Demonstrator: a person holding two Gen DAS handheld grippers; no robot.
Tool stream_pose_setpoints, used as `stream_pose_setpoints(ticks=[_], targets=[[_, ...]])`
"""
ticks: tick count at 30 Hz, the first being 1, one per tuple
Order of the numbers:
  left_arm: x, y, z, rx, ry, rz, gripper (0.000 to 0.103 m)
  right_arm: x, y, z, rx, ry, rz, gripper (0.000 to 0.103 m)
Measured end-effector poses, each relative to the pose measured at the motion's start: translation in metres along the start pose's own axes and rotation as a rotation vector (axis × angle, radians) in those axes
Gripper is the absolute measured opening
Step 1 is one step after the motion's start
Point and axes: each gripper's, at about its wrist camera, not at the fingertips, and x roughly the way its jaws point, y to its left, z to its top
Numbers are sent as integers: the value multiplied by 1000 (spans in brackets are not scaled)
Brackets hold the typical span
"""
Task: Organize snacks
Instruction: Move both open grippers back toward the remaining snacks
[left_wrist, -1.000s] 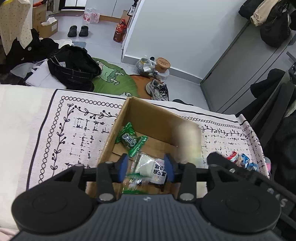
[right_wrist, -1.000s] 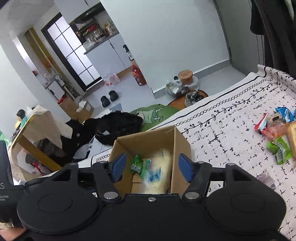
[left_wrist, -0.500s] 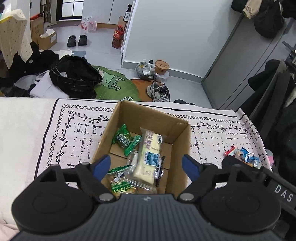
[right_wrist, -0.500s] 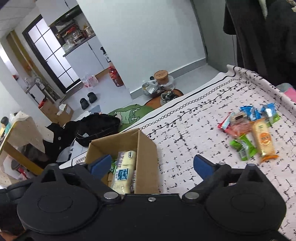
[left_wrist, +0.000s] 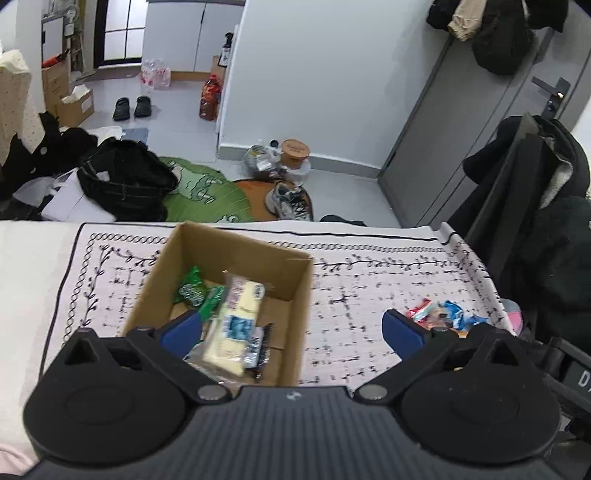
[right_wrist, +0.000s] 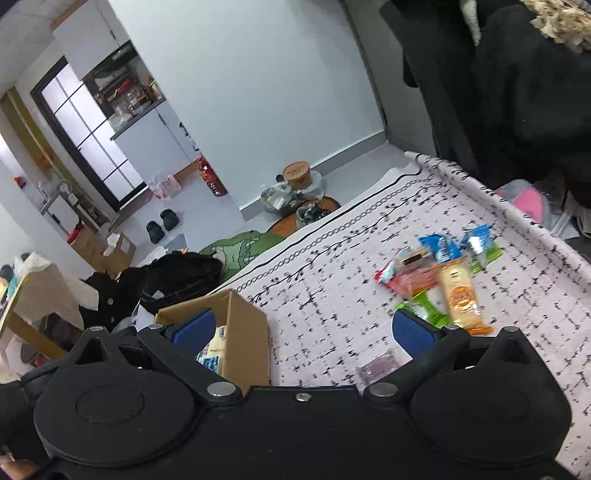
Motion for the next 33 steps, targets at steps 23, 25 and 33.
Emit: stream_pose_setpoints(ticks=[23, 25, 33], targets=[[18, -92, -18, 98, 28, -7, 103, -27, -106, 21, 180, -12, -112, 103], [20, -99, -20, 101, 38, -10, 103, -28, -117, 21, 209, -12, -123, 103], [36, -124, -30, 101, 83, -24, 102, -27, -154, 24, 312, 1, -144, 103]])
